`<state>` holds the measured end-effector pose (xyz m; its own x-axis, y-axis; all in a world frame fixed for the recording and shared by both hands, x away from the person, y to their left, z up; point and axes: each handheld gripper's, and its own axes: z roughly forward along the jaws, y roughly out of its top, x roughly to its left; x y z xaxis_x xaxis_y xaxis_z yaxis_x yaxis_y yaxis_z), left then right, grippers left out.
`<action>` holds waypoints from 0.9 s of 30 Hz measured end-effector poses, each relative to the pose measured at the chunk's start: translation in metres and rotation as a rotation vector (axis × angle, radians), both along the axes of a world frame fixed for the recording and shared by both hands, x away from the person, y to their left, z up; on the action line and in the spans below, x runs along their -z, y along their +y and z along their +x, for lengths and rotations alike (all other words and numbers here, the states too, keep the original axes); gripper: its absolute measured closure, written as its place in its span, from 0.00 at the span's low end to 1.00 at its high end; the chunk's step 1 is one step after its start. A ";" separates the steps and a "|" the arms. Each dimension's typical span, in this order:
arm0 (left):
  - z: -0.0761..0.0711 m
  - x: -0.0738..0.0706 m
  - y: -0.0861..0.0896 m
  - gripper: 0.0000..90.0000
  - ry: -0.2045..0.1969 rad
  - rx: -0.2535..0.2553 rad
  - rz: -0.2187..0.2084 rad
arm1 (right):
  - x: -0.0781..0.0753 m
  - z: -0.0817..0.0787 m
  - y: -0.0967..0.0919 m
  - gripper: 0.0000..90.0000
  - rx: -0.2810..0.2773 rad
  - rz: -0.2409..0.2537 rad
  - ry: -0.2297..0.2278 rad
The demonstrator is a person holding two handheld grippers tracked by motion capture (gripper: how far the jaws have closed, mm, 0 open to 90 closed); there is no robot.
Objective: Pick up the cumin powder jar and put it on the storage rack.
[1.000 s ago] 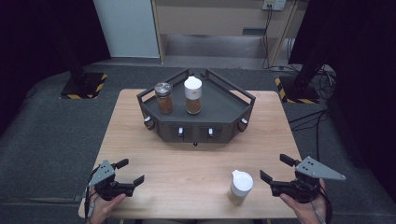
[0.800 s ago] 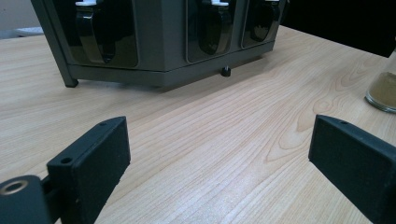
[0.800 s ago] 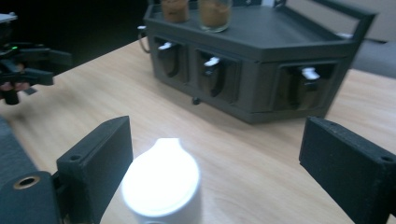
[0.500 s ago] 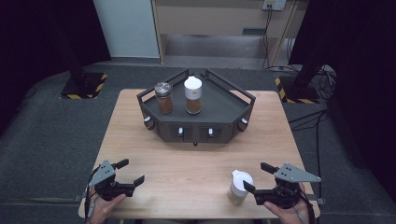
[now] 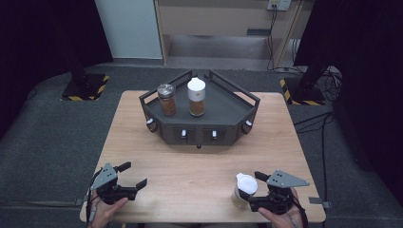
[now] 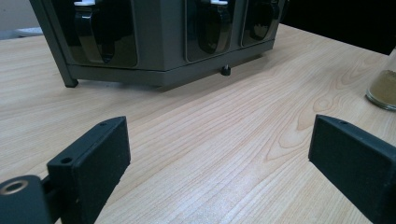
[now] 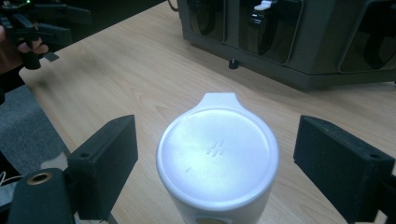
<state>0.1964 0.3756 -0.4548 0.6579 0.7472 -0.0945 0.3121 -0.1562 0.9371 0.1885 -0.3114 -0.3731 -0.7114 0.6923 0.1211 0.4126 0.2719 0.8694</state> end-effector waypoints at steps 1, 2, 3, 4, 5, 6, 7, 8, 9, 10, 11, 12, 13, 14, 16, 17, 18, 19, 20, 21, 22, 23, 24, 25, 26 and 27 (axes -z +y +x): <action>0.000 0.000 0.000 0.05 0.000 0.001 0.001 | 0.001 0.000 0.001 0.17 0.000 -0.002 0.000; 0.000 0.000 0.000 0.05 0.000 0.001 0.003 | 0.003 0.000 0.001 0.18 0.000 0.000 0.001; 0.000 0.000 0.000 0.05 0.000 0.001 0.004 | 0.004 0.000 0.002 0.19 -0.003 0.000 0.003; 0.000 0.000 0.000 0.05 0.000 0.001 0.003 | 0.005 0.000 0.003 0.20 -0.005 -0.007 0.002; 0.000 0.000 0.000 0.05 0.000 0.001 0.003 | 0.006 0.001 0.004 0.20 -0.004 -0.012 0.001; 0.000 0.000 0.000 0.05 0.000 0.001 0.003 | 0.008 0.001 0.004 0.21 -0.005 -0.009 0.003; 0.000 0.000 0.000 0.05 0.000 0.001 0.003 | 0.009 0.001 0.005 0.22 -0.006 -0.009 0.005; 0.000 0.000 0.000 0.05 0.000 0.001 0.003 | 0.010 0.001 0.007 0.23 -0.005 -0.019 -0.001; 0.000 0.000 0.000 0.05 0.000 0.001 0.003 | 0.011 0.000 0.008 0.24 -0.003 -0.026 -0.006; 0.000 0.000 0.000 0.05 0.000 0.001 0.003 | 0.012 0.000 0.009 0.25 -0.002 -0.027 -0.006; 0.000 0.000 0.000 0.05 0.000 0.001 0.004 | 0.013 0.000 0.009 0.27 0.002 -0.030 -0.009; 0.000 -0.001 0.000 0.05 0.000 0.001 0.004 | 0.014 -0.001 0.010 0.29 0.007 -0.036 -0.014; 0.000 -0.001 0.000 0.05 0.000 0.001 0.004 | 0.014 -0.001 0.010 0.29 0.007 -0.036 -0.014; 0.000 -0.001 0.000 0.05 0.000 0.002 0.005 | 0.015 -0.001 0.010 0.30 0.008 -0.040 -0.015; 0.000 -0.001 0.000 0.05 0.000 0.002 0.005 | 0.016 -0.003 0.011 0.32 0.012 -0.048 -0.028; 0.000 -0.001 0.000 0.05 0.000 0.002 0.005 | 0.016 -0.004 0.012 0.33 0.013 -0.054 -0.032; 0.000 -0.001 0.000 0.05 0.000 0.003 0.005 | 0.016 -0.005 0.014 0.33 0.015 -0.062 -0.041; 0.000 -0.001 0.000 0.05 -0.001 0.003 0.005 | 0.015 -0.008 0.016 0.34 0.018 -0.074 -0.053; 0.000 -0.001 0.000 0.05 -0.001 0.003 0.005 | 0.015 -0.009 0.016 0.34 0.019 -0.078 -0.057; 0.000 -0.001 0.000 0.05 -0.001 0.003 0.005 | 0.015 -0.009 0.016 0.34 0.019 -0.078 -0.057; 0.000 -0.001 0.000 0.05 -0.001 0.004 0.005 | 0.014 -0.010 0.018 0.34 0.020 -0.085 -0.063; 0.000 -0.001 0.000 0.05 -0.001 0.004 0.005 | 0.014 -0.011 0.019 0.34 0.021 -0.089 -0.067; 0.000 -0.001 0.000 0.05 -0.001 0.004 0.005 | 0.014 -0.011 0.019 0.34 0.020 -0.093 -0.069; 0.000 -0.001 0.000 0.05 -0.001 0.004 0.005 | 0.013 -0.011 0.020 0.34 0.018 -0.099 -0.069; 0.000 -0.001 0.000 0.05 -0.001 0.004 0.005 | 0.012 -0.011 0.021 0.34 0.018 -0.103 -0.070; 0.000 -0.001 0.000 0.05 -0.001 0.004 0.005 | 0.012 -0.011 0.021 0.34 0.017 -0.105 -0.072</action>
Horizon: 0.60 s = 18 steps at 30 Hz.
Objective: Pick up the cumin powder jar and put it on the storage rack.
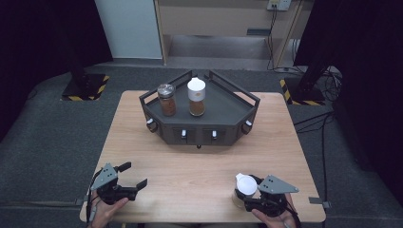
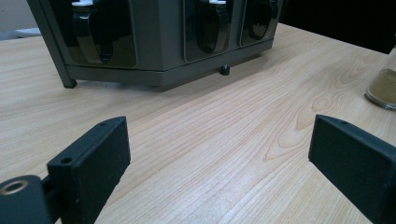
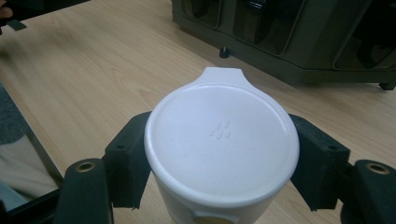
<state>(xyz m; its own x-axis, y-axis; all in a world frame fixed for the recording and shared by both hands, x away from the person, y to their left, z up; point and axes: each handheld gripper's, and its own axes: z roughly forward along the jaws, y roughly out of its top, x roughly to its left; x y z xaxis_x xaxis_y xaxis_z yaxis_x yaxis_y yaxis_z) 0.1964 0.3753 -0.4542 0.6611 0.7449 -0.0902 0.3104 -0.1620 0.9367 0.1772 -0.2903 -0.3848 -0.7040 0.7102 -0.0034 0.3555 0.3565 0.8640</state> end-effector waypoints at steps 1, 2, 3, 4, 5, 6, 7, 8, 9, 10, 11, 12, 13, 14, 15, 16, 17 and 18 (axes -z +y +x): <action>0.000 0.000 0.000 0.05 0.000 0.001 0.001 | 0.000 0.000 0.000 0.34 -0.001 -0.001 0.000; 0.000 0.000 0.000 0.05 0.000 0.001 0.001 | -0.001 0.000 0.000 0.34 -0.001 -0.002 0.003; 0.000 0.000 0.000 0.05 -0.001 0.001 -0.001 | -0.002 0.001 0.000 0.34 -0.002 -0.003 0.006; 0.000 0.000 0.000 0.05 0.000 0.001 -0.001 | -0.002 0.001 -0.001 0.34 -0.003 -0.003 0.009; 0.000 0.000 0.000 0.05 0.000 0.001 -0.001 | -0.002 0.002 -0.001 0.34 -0.002 -0.003 0.011; 0.000 0.000 0.000 0.05 0.000 0.002 -0.001 | -0.003 0.002 0.000 0.34 -0.001 -0.003 0.013; 0.000 0.000 0.000 0.05 -0.001 0.003 -0.001 | -0.003 0.002 0.000 0.34 -0.001 -0.004 0.015; 0.000 0.000 0.000 0.05 0.000 0.003 -0.001 | -0.004 0.002 0.000 0.34 0.000 -0.003 0.018; 0.000 0.000 0.000 0.05 0.001 0.003 -0.001 | -0.004 0.003 -0.001 0.34 -0.001 -0.002 0.021; 0.001 0.000 0.000 0.05 0.002 0.004 -0.001 | -0.005 0.004 -0.001 0.34 -0.002 -0.002 0.025; 0.001 0.000 0.000 0.05 0.001 0.005 -0.001 | -0.005 0.004 -0.001 0.34 -0.001 -0.002 0.026; 0.001 0.000 0.000 0.05 0.001 0.005 -0.001 | -0.006 0.004 0.000 0.34 0.000 -0.004 0.026; 0.001 0.000 0.000 0.05 0.001 0.006 -0.001 | -0.007 0.005 0.000 0.34 0.000 -0.007 0.023; 0.001 0.000 0.000 0.05 0.001 0.005 -0.001 | -0.009 0.005 0.000 0.34 0.001 -0.005 0.022; 0.001 0.000 0.000 0.05 0.001 0.006 -0.001 | -0.010 0.006 0.000 0.34 0.001 -0.005 0.020; 0.001 0.000 0.000 0.05 0.001 0.006 -0.002 | -0.012 0.006 0.000 0.34 0.001 -0.005 0.019; 0.001 0.000 0.000 0.05 0.001 0.006 -0.002 | -0.014 0.007 0.001 0.34 0.000 -0.006 0.017; 0.001 0.000 0.000 0.05 0.002 0.006 -0.003 | -0.016 0.008 0.001 0.34 -0.001 -0.008 0.015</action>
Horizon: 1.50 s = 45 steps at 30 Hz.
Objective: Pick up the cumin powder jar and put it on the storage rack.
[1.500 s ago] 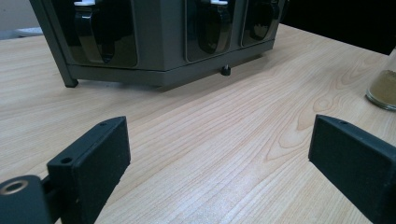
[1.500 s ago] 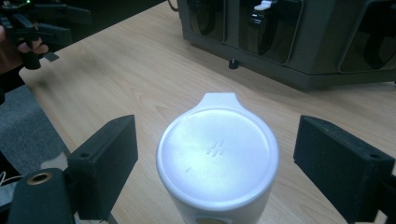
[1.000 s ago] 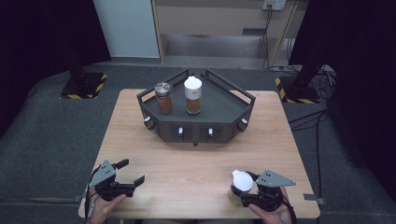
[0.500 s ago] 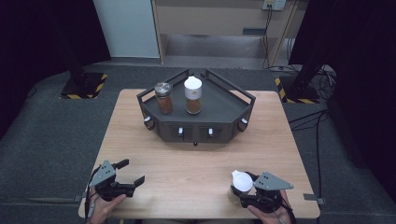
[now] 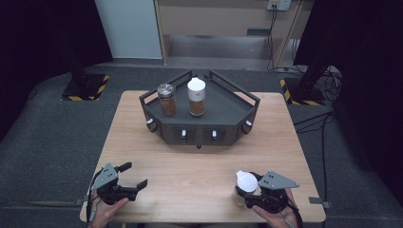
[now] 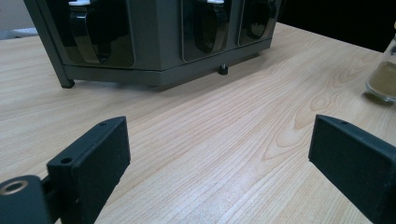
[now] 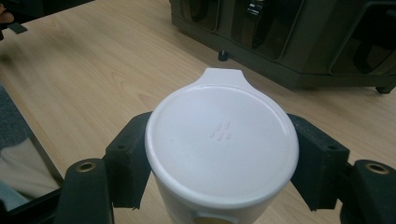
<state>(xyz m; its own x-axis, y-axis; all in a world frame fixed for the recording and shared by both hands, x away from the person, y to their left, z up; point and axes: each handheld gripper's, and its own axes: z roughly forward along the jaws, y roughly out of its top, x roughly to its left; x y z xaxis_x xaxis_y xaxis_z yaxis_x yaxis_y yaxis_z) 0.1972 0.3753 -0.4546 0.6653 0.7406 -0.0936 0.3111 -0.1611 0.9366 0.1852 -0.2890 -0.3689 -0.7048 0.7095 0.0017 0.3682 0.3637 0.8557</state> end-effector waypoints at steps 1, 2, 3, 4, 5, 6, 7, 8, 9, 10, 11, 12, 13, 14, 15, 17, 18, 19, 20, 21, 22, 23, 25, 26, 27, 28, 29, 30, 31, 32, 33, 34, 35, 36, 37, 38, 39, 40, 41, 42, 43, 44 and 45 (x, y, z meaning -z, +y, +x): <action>0.000 0.000 0.000 0.05 0.000 -0.001 0.000 | -0.002 0.001 0.001 0.34 0.000 -0.001 -0.001; 0.000 0.000 0.000 0.05 0.000 0.000 0.000 | -0.005 0.002 0.001 0.34 -0.001 -0.002 -0.003; 0.000 0.000 0.000 0.05 0.000 0.001 0.000 | -0.007 0.003 0.002 0.34 -0.001 -0.004 -0.004; 0.000 0.000 0.000 0.05 0.000 0.001 0.000 | -0.010 0.005 0.002 0.34 0.001 -0.003 -0.004; 0.000 0.000 0.000 0.05 0.000 0.001 0.000 | -0.012 0.006 0.003 0.34 0.001 -0.002 -0.002; 0.000 0.000 0.000 0.05 0.000 0.001 0.000 | -0.015 0.009 0.003 0.34 0.000 -0.004 0.003; 0.000 0.000 0.000 0.05 -0.001 0.002 0.000 | -0.018 0.011 0.004 0.34 0.002 -0.005 0.006; 0.000 0.000 0.000 0.05 -0.001 0.002 0.000 | -0.020 0.012 0.005 0.34 0.004 -0.006 0.008; 0.000 0.000 0.000 0.05 0.000 0.001 0.001 | -0.023 0.014 0.006 0.34 0.004 -0.009 0.011; 0.000 0.000 0.000 0.05 0.001 0.001 0.000 | -0.025 0.016 0.006 0.34 0.006 -0.012 0.014; 0.000 0.000 0.000 0.05 0.001 0.001 0.000 | -0.028 0.018 0.007 0.34 0.008 -0.013 0.016; 0.000 0.000 0.000 0.05 0.001 0.001 0.000 | -0.031 0.020 0.008 0.34 0.010 -0.014 0.018; 0.000 0.000 0.000 0.05 0.000 0.001 0.001 | -0.034 0.022 0.008 0.34 0.011 -0.014 0.021; 0.000 0.000 0.000 0.05 0.000 0.002 0.000 | -0.037 0.024 0.008 0.34 0.014 -0.013 0.023; 0.000 0.000 0.000 0.05 0.001 0.002 0.001 | -0.041 0.026 0.008 0.34 0.016 -0.014 0.027; 0.000 0.000 -0.001 0.05 0.001 0.002 0.002 | -0.047 0.029 0.009 0.34 0.019 -0.015 0.024; 0.000 0.000 -0.001 0.05 0.000 0.002 0.001 | -0.051 0.031 0.009 0.34 0.021 -0.018 0.023; 0.000 0.000 0.000 0.05 0.000 0.002 0.001 | -0.055 0.032 0.009 0.34 0.024 -0.019 0.023; 0.000 0.000 -0.001 0.05 0.001 0.002 0.001 | -0.059 0.035 0.009 0.34 0.027 -0.018 0.023; 0.000 0.000 -0.001 0.05 0.002 0.002 0.002 | -0.062 0.037 0.009 0.34 0.029 -0.014 0.025; 0.000 0.000 -0.001 0.05 0.002 0.003 0.002 | -0.066 0.039 0.009 0.34 0.033 -0.014 0.028; 0.000 0.000 -0.001 0.05 0.001 0.003 0.002 | -0.070 0.042 0.010 0.34 0.033 -0.015 0.030; 0.001 0.000 -0.001 0.05 0.002 0.003 0.002 | -0.078 0.046 0.010 0.34 0.034 -0.014 0.030; 0.001 0.000 -0.001 0.05 0.003 0.004 0.003 | -0.082 0.049 0.011 0.34 0.034 -0.015 0.032; 0.001 0.000 -0.001 0.05 0.002 0.004 0.003 | -0.085 0.051 0.012 0.34 0.033 -0.018 0.033; 0.001 0.000 -0.001 0.05 0.001 0.004 0.002 | -0.089 0.054 0.012 0.34 0.034 -0.020 0.034; 0.001 0.000 -0.001 0.05 0.002 0.003 0.002 | -0.092 0.057 0.013 0.34 0.034 -0.021 0.035; 0.001 0.000 -0.001 0.05 0.003 0.003 0.003 | -0.095 0.060 0.014 0.34 0.034 -0.024 0.038; 0.001 0.000 -0.001 0.05 0.004 0.004 0.003 | -0.098 0.062 0.015 0.34 0.035 -0.026 0.040; 0.001 0.000 -0.001 0.05 0.004 0.004 0.004 | -0.101 0.065 0.017 0.34 0.035 -0.030 0.041; 0.001 0.000 -0.001 0.05 0.004 0.004 0.004 | -0.104 0.068 0.018 0.34 0.034 -0.034 0.043; 0.001 0.000 -0.001 0.05 0.004 0.004 0.003 | -0.106 0.070 0.020 0.34 0.033 -0.039 0.039; 0.001 0.000 -0.001 0.05 0.004 0.004 0.003 | -0.109 0.072 0.022 0.34 0.035 -0.041 0.038; 0.001 0.000 -0.001 0.05 0.004 0.004 0.004 | -0.111 0.074 0.023 0.34 0.037 -0.040 0.037; 0.001 0.000 -0.001 0.05 0.004 0.004 0.004 | -0.113 0.076 0.023 0.34 0.036 -0.041 0.036; 0.001 -0.001 -0.001 0.05 0.004 0.004 0.007 | -0.116 0.079 0.024 0.34 0.039 -0.036 0.036; 0.001 0.000 -0.001 0.05 0.004 0.006 0.007 | -0.119 0.081 0.025 0.34 0.039 -0.036 0.033; 0.001 -0.001 -0.001 0.05 0.004 0.006 0.009 | -0.122 0.084 0.026 0.34 0.040 -0.037 0.031; 0.001 -0.001 -0.001 0.05 0.003 0.007 0.009 | -0.125 0.086 0.028 0.34 0.044 -0.036 0.030; 0.001 -0.001 -0.001 0.05 0.003 0.007 0.010 | -0.127 0.089 0.029 0.34 0.048 -0.036 0.028; 0.001 -0.001 -0.001 0.05 0.003 0.007 0.010 | -0.130 0.092 0.030 0.34 0.048 -0.038 0.021; 0.001 -0.001 -0.001 0.05 0.003 0.006 0.010 | -0.133 0.094 0.032 0.34 0.052 -0.038 0.021; 0.001 -0.001 -0.001 0.05 0.004 0.005 0.009 | -0.135 0.097 0.033 0.34 0.055 -0.038 0.020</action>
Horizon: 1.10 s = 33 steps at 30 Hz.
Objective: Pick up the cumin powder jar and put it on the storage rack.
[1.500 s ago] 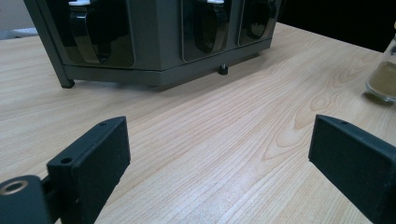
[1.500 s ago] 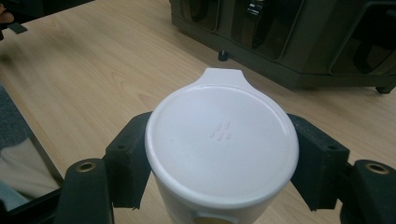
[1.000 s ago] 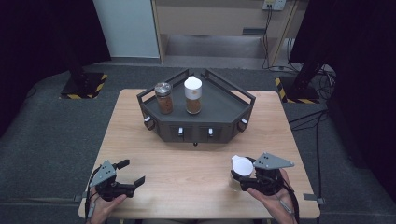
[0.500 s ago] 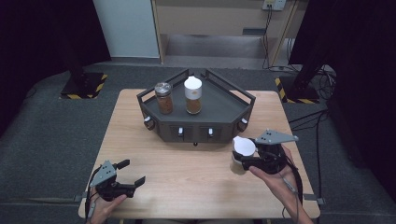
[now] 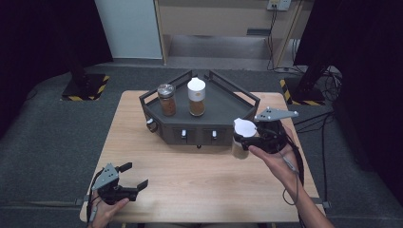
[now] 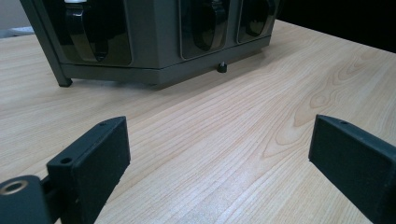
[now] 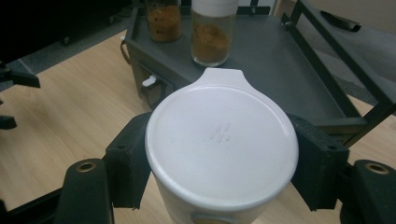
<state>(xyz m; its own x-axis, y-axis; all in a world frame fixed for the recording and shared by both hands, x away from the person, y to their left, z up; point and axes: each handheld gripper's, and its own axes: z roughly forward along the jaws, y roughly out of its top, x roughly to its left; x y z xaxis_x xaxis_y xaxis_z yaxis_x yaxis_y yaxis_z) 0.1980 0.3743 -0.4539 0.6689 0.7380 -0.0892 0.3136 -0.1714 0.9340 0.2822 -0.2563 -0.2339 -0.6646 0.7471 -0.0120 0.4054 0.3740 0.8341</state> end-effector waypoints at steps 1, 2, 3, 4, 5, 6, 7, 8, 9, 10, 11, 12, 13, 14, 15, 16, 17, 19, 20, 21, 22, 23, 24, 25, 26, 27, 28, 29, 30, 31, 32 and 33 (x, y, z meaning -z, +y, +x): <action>0.000 0.000 0.000 0.05 0.000 -0.001 0.000 | -0.002 0.003 0.001 0.34 0.003 0.000 -0.001; 0.000 0.000 0.000 0.05 0.000 0.000 -0.001 | -0.005 0.006 0.002 0.34 0.004 0.001 -0.001; 0.000 0.000 0.000 0.05 0.000 0.000 0.000 | -0.007 0.009 0.002 0.34 0.008 0.004 -0.003; 0.000 0.000 0.000 0.05 0.000 0.000 0.000 | -0.009 0.011 0.003 0.34 0.014 0.009 -0.002; 0.000 0.000 0.000 0.05 0.000 0.001 0.000 | -0.010 0.014 0.004 0.34 0.016 0.011 -0.004; 0.000 0.000 0.000 0.05 0.000 0.001 0.000 | -0.013 0.017 0.005 0.34 0.019 0.010 -0.005; 0.000 0.000 0.000 0.05 0.000 0.001 0.000 | -0.014 0.019 0.007 0.34 0.024 0.010 -0.006; 0.000 0.000 0.000 0.05 0.000 0.001 0.000 | -0.016 0.022 0.008 0.34 0.027 0.007 -0.009; 0.000 0.000 0.000 0.05 0.000 0.001 0.000 | -0.017 0.025 0.010 0.34 0.032 0.006 -0.010; 0.000 0.000 0.000 0.05 0.000 0.000 0.000 | -0.019 0.028 0.012 0.35 0.036 0.002 -0.010; 0.000 0.000 0.000 0.05 0.000 0.000 0.000 | -0.020 0.031 0.014 0.34 0.042 0.001 -0.008; 0.000 0.000 0.000 0.05 0.000 0.000 0.000 | -0.021 0.034 0.016 0.34 0.043 -0.006 -0.014; 0.000 0.000 0.000 0.05 0.001 0.000 0.001 | -0.023 0.037 0.019 0.34 0.050 -0.007 -0.012; 0.000 0.000 0.000 0.05 0.001 0.000 0.000 | -0.024 0.040 0.021 0.34 0.056 -0.007 -0.012; 0.000 0.000 0.000 0.05 0.001 0.000 0.000 | -0.025 0.043 0.022 0.34 0.060 -0.006 -0.013; 0.000 0.000 0.000 0.05 0.001 0.000 0.000 | -0.025 0.047 0.023 0.34 0.063 -0.005 -0.013; 0.000 0.000 0.000 0.05 0.001 0.000 0.000 | -0.026 0.050 0.024 0.34 0.067 -0.005 -0.011; 0.000 0.000 0.000 0.05 0.001 0.000 -0.001 | -0.028 0.056 0.027 0.34 0.081 -0.002 -0.006; 0.000 0.000 0.000 0.05 0.001 0.000 0.000 | -0.029 0.059 0.029 0.34 0.087 -0.004 -0.006; 0.000 0.000 0.000 0.05 0.002 0.000 0.000 | -0.029 0.062 0.030 0.34 0.093 -0.003 -0.006; 0.000 0.000 0.000 0.05 0.002 0.000 0.000 | -0.029 0.065 0.031 0.34 0.099 -0.001 -0.006; 0.000 0.000 0.000 0.05 0.001 0.001 0.000 | -0.030 0.068 0.032 0.34 0.106 -0.001 -0.004; 0.000 0.000 0.000 0.05 0.001 0.001 -0.001 | -0.030 0.072 0.034 0.34 0.112 -0.001 -0.003; 0.000 0.000 0.000 0.05 0.002 0.000 0.000 | -0.030 0.075 0.035 0.34 0.117 -0.002 -0.005; 0.000 0.000 0.000 0.05 0.001 0.000 0.000 | -0.031 0.078 0.036 0.34 0.121 -0.003 -0.006; 0.000 0.000 0.000 0.05 0.002 0.000 0.000 | -0.031 0.080 0.038 0.34 0.126 -0.004 -0.006; 0.000 0.000 0.000 0.05 0.002 -0.001 -0.001 | -0.031 0.083 0.039 0.34 0.130 -0.002 -0.004; 0.000 0.000 0.000 0.05 0.002 -0.001 -0.001 | -0.031 0.086 0.039 0.34 0.132 -0.002 -0.006; 0.000 0.000 0.000 0.05 0.002 -0.002 -0.002 | -0.031 0.089 0.041 0.34 0.136 -0.001 -0.006; 0.000 0.000 0.000 0.05 0.002 -0.002 -0.002 | -0.031 0.092 0.042 0.34 0.140 -0.001 -0.005; 0.000 0.000 0.000 0.05 0.002 -0.002 -0.002 | -0.031 0.094 0.043 0.34 0.142 -0.002 -0.006; 0.000 0.000 0.000 0.05 0.002 -0.003 -0.002 | -0.031 0.097 0.045 0.34 0.145 -0.003 -0.004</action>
<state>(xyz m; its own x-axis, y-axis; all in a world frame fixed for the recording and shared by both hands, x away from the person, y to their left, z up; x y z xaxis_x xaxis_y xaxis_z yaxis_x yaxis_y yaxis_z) 0.1979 0.3747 -0.4540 0.6667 0.7397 -0.0916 0.3157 -0.1688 0.9337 0.3796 -0.2117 -0.2028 -0.5500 0.8350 -0.0169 0.4522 0.3147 0.8346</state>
